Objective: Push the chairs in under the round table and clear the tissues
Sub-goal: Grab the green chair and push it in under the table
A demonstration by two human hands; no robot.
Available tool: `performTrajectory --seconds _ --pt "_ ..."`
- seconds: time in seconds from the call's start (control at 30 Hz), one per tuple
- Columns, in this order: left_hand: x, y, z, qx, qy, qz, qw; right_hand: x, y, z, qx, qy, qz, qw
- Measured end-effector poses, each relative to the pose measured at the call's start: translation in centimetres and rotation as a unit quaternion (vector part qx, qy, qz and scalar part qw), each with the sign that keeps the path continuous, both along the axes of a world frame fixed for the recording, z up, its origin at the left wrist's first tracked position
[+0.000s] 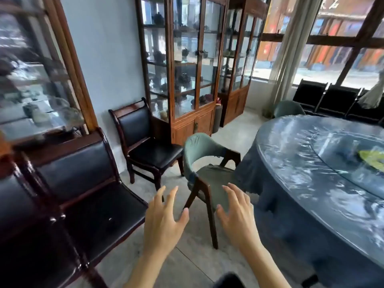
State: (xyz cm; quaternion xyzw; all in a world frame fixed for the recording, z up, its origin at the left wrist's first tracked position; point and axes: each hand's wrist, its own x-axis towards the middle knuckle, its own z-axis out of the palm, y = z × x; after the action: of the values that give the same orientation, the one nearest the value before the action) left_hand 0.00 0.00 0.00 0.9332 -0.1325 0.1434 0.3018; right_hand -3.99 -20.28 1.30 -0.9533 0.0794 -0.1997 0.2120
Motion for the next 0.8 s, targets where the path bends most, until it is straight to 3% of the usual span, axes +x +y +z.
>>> performTrajectory --seconds 0.37,0.8 --pt "14.0 4.3 -0.4 0.002 -0.009 0.009 1.000 14.6 4.2 -1.2 0.015 0.004 0.018 1.000" --pt "38.6 -0.2 -1.6 0.024 0.008 0.013 1.000 39.9 -0.3 -3.1 0.043 0.013 0.029 0.999"
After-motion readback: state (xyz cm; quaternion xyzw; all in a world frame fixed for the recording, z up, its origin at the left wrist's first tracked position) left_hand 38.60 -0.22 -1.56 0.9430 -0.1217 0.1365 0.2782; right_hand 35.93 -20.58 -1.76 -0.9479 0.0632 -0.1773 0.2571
